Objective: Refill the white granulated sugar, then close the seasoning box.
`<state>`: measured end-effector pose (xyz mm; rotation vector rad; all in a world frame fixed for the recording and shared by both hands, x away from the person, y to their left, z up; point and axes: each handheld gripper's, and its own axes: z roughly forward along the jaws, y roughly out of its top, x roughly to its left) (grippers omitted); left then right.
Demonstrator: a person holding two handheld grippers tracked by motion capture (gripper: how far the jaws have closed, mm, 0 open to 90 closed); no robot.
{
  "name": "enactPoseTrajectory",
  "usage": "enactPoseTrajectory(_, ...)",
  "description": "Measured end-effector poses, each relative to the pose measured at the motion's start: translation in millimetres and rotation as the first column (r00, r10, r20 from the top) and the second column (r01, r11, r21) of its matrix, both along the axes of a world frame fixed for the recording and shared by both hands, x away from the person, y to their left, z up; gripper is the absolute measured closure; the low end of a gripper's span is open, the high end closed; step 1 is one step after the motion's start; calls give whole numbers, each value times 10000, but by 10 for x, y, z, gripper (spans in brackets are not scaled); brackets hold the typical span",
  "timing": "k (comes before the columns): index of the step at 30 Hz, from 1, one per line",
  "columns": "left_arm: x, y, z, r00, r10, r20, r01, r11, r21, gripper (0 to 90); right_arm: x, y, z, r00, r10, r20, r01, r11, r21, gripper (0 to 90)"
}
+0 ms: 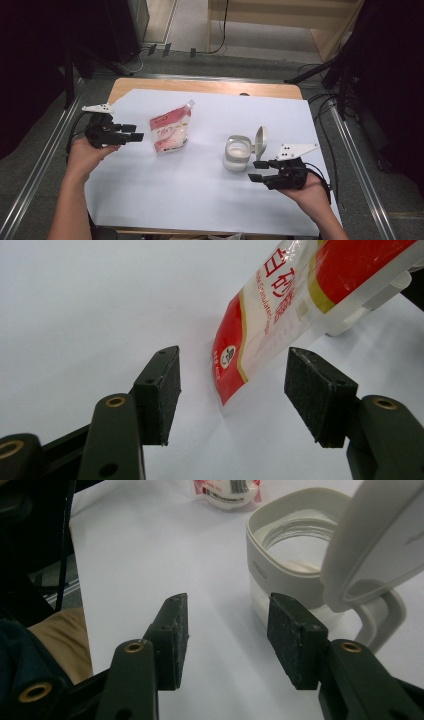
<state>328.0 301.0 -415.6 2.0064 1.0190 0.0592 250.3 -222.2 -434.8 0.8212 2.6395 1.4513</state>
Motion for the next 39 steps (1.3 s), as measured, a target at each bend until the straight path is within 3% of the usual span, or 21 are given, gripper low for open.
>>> enactPoseTrajectory(24,16,-11,-12,10000,78,-13,-78,10000,-7,402,94,-358,53,9994,-348,-39,348,9994,-4,539)
enactPoseTrajectory(28,17,-10,-14,10000,98,-11,-98,9999,-20,401,129,-401,45,9984,-568,27,568,9984,7,568)
enactPoseTrajectory(35,17,-13,-13,9999,102,0,-102,9999,24,404,199,-489,34,9921,-1214,-324,1223,9921,288,632)
enactPoseTrajectory(39,17,-16,-11,10000,38,20,-39,10000,83,405,229,-516,57,9880,-1502,-365,1519,9872,494,720)
